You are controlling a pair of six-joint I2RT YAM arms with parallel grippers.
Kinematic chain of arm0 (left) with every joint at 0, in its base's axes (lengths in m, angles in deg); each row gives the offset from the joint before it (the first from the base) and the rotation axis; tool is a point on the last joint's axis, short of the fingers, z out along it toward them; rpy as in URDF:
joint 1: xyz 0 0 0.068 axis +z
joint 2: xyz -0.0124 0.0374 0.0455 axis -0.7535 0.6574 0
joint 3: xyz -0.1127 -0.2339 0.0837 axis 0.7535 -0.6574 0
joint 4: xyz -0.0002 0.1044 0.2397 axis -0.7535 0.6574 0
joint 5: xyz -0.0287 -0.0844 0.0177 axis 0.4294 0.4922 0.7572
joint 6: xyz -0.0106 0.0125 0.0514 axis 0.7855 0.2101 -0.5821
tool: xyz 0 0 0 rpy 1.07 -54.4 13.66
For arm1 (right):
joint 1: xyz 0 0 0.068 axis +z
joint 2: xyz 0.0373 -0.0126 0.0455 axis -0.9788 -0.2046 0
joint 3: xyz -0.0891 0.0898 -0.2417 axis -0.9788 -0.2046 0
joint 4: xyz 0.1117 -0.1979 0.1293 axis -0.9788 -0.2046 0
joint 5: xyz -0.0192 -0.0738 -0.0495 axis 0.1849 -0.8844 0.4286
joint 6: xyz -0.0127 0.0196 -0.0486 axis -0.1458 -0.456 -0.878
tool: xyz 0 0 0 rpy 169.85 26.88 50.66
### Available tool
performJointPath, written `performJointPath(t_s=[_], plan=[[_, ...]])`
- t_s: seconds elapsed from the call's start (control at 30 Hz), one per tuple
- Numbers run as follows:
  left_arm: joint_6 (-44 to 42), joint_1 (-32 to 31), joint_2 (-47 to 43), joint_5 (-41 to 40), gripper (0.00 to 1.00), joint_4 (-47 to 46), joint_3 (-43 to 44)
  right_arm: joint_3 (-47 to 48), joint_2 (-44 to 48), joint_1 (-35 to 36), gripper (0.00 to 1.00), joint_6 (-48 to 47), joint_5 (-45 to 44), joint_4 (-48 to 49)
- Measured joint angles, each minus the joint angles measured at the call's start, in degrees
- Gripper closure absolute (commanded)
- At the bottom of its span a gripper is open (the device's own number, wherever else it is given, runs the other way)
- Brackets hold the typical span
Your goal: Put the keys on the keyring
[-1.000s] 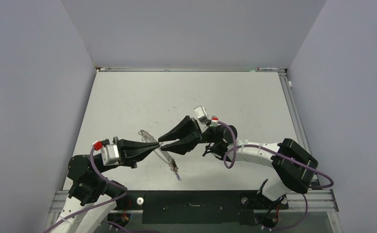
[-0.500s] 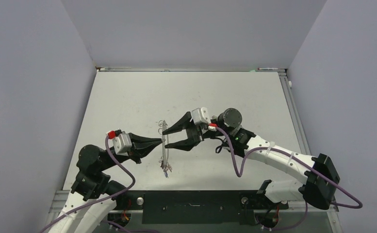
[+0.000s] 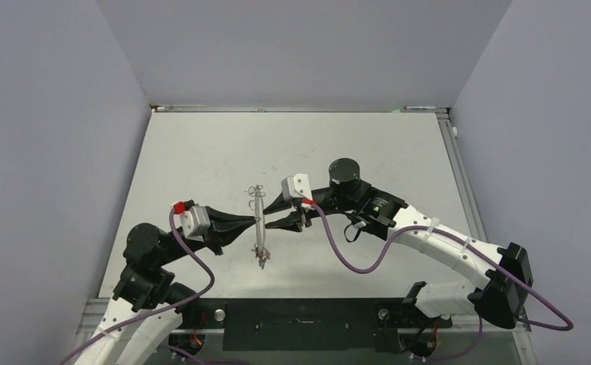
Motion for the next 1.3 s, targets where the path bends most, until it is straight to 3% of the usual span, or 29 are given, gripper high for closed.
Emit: performJointPath(t_s=[0.5, 0.63, 0.9, 1.0, 1.23, 1.27, 1.3], plan=[[0.0, 0.0, 1.2, 0.7, 1.0, 0.0, 0.0, 1.2, -1.6, 1.5, 0.67, -1.6, -0.2, -1.8], [0.0, 0.0, 1.3, 0.7, 1.0, 0.0, 0.0, 1.6, -2.4, 1.9, 0.77, -1.6, -0.4, -1.7], [0.1, 0.0, 1.5, 0.7, 1.0, 0.0, 0.0, 2.5, -2.6, 2.0, 0.84, -1.6, -0.5, -1.6], [0.1, 0.0, 1.5, 0.7, 1.0, 0.0, 0.0, 2.6, -3.0, 2.0, 0.94, -1.6, -0.5, -1.7], [0.1, 0.0, 1.5, 0.9, 1.0, 0.0, 0.0, 3.3, -3.2, 2.0, 0.95, -3.0, -0.3, -3.0], [0.1, 0.0, 1.5, 0.9, 0.98, 0.0, 0.0, 3.4, -3.2, 2.0, 0.95, -3.1, -0.2, -3.1], [0.2, 0.0, 1.4, 0.8, 0.87, 0.0, 0.0, 3.4, -3.2, 2.0, 0.95, -3.1, -0.2, -3.1]])
